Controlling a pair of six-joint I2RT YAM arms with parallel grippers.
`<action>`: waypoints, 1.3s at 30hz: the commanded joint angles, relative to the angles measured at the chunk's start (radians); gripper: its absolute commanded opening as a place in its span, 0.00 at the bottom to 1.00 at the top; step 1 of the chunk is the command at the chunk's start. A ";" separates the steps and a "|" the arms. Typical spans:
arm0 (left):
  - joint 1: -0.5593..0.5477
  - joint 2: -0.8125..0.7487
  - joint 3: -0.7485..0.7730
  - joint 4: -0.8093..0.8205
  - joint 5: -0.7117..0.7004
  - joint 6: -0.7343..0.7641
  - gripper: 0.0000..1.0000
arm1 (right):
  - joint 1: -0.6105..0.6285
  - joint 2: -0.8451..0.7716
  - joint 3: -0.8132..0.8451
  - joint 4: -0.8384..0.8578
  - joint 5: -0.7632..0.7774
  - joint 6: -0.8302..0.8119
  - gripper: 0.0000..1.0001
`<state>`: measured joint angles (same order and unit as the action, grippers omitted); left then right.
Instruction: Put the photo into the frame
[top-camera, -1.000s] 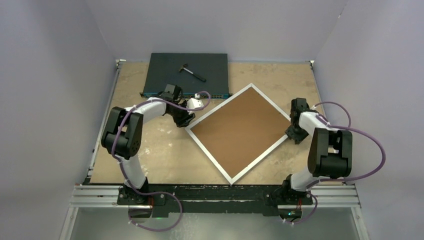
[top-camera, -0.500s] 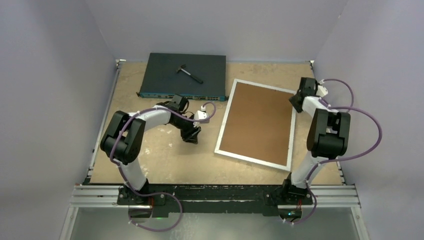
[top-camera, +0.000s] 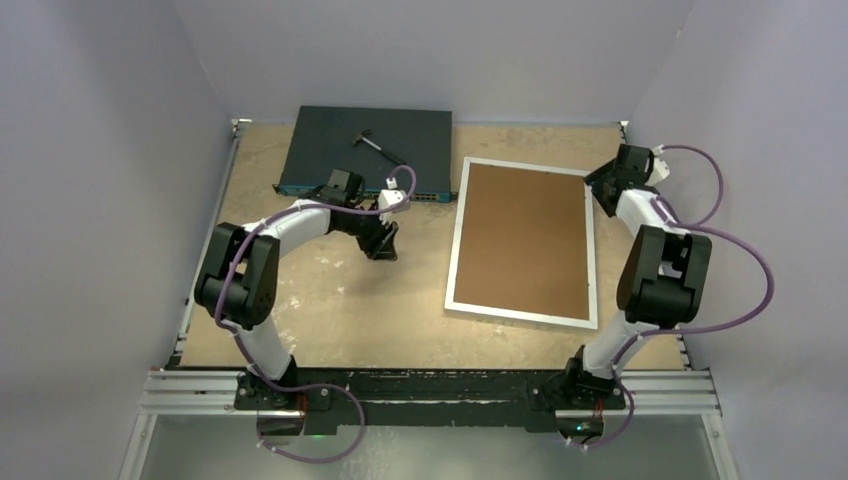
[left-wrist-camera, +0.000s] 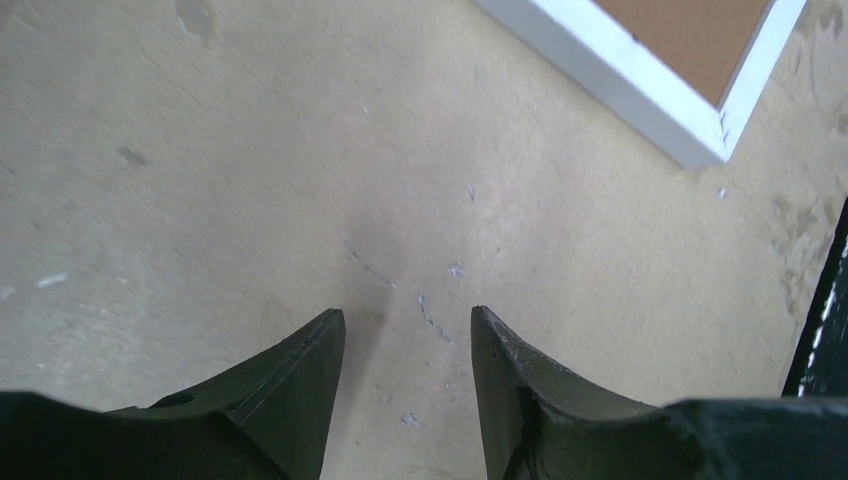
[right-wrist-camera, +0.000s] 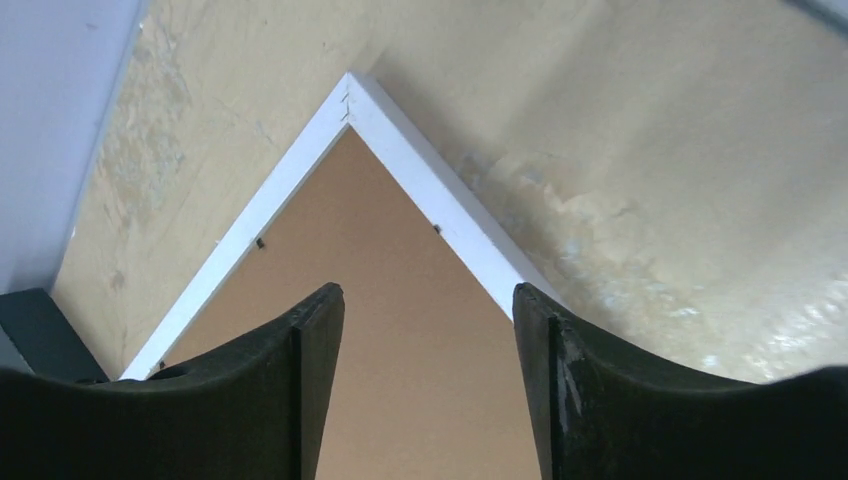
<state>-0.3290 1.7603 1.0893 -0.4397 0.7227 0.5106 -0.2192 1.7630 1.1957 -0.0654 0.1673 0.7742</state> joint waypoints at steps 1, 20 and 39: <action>-0.026 -0.020 0.068 0.093 0.009 -0.126 0.49 | -0.014 -0.102 -0.050 0.034 0.051 -0.057 0.68; -0.050 0.082 0.178 0.193 -0.049 -0.234 0.50 | -0.029 -0.364 -0.460 0.068 -0.117 -0.035 0.71; -0.050 0.102 0.202 0.160 -0.066 -0.260 0.51 | -0.048 -0.265 -0.490 0.151 -0.060 -0.007 0.71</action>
<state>-0.3744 1.8408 1.2369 -0.2783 0.6540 0.2703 -0.2634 1.4807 0.7597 0.0303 0.1886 0.7406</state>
